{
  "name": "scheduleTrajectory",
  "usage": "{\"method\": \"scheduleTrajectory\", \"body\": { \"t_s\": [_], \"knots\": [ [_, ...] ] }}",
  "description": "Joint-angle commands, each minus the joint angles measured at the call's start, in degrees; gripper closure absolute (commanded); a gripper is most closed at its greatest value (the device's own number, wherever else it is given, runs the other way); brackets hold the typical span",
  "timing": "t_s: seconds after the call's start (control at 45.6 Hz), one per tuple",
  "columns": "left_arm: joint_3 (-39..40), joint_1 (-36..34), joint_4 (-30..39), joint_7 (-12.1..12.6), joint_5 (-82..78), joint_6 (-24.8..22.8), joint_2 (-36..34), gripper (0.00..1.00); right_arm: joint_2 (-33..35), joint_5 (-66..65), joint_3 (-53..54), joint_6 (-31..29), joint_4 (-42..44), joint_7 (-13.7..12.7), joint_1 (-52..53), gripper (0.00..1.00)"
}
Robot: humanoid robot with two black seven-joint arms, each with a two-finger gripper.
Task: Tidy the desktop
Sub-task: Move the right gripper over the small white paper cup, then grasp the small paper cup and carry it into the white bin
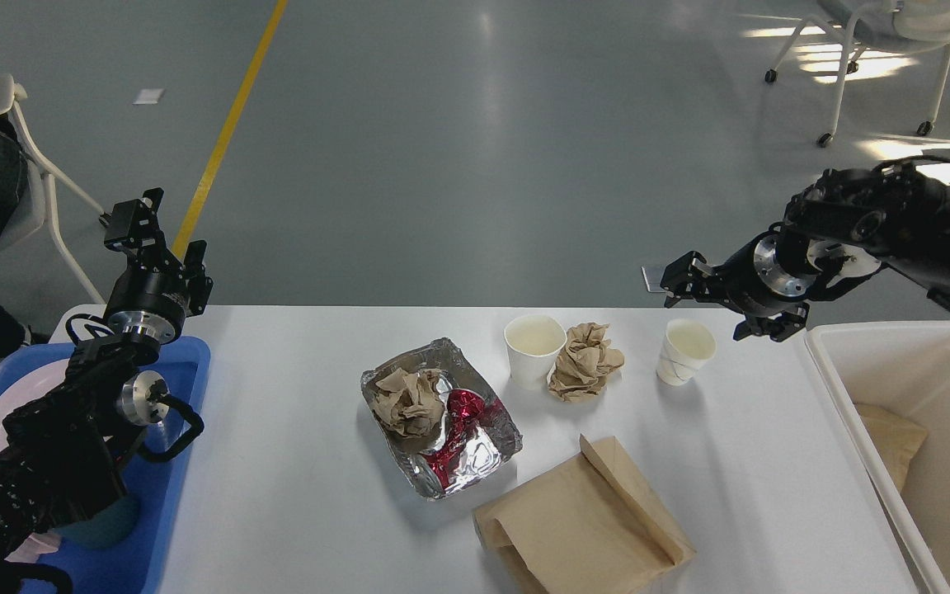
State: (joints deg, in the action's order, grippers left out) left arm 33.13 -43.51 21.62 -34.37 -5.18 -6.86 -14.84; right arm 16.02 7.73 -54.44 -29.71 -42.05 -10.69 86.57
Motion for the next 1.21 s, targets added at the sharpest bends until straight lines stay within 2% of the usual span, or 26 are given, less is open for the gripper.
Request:
{"method": "scheduleTrajectory", "body": {
  "t_s": [0.0,0.132,0.439,0.658,0.877,1.031,1.119,1.162,1.184],
  "knots": [
    [0.0,0.0,0.0,0.0,0.0,0.0,0.0,0.03,-0.1,0.7,0.4,1.8,6.3,-0.1,-5.6,0.0],
    [0.0,0.0,0.0,0.0,0.0,0.0,0.0,0.03,-0.4,1.1,0.6,6.0,9.9,-0.1,-9.4,0.0],
    [0.0,0.0,0.0,0.0,0.0,0.0,0.0,0.03,-0.5,1.0,7.2,11.3,10.2,0.0,-16.1,0.01],
    [0.0,0.0,0.0,0.0,0.0,0.0,0.0,0.03,-3.0,1.0,7.3,18.5,12.8,-0.1,-19.4,0.11],
    [0.0,0.0,0.0,0.0,0.0,0.0,0.0,0.03,-3.9,1.1,7.7,18.7,14.7,-0.2,-20.7,0.28],
    [0.0,0.0,0.0,0.0,0.0,0.0,0.0,0.03,-3.9,1.3,7.8,18.7,14.6,-0.2,-21.2,0.29],
    [0.0,0.0,0.0,0.0,0.0,0.0,0.0,0.03,-3.9,1.4,7.8,18.6,14.4,-0.2,-21.3,0.46],
    [0.0,0.0,0.0,0.0,0.0,0.0,0.0,0.03,-3.8,1.4,7.8,18.6,14.2,-0.3,-21.3,0.56],
    [0.0,0.0,0.0,0.0,0.0,0.0,0.0,0.03,-3.9,1.4,7.8,18.6,14.1,-0.2,-21.4,0.64]
  ]
}}
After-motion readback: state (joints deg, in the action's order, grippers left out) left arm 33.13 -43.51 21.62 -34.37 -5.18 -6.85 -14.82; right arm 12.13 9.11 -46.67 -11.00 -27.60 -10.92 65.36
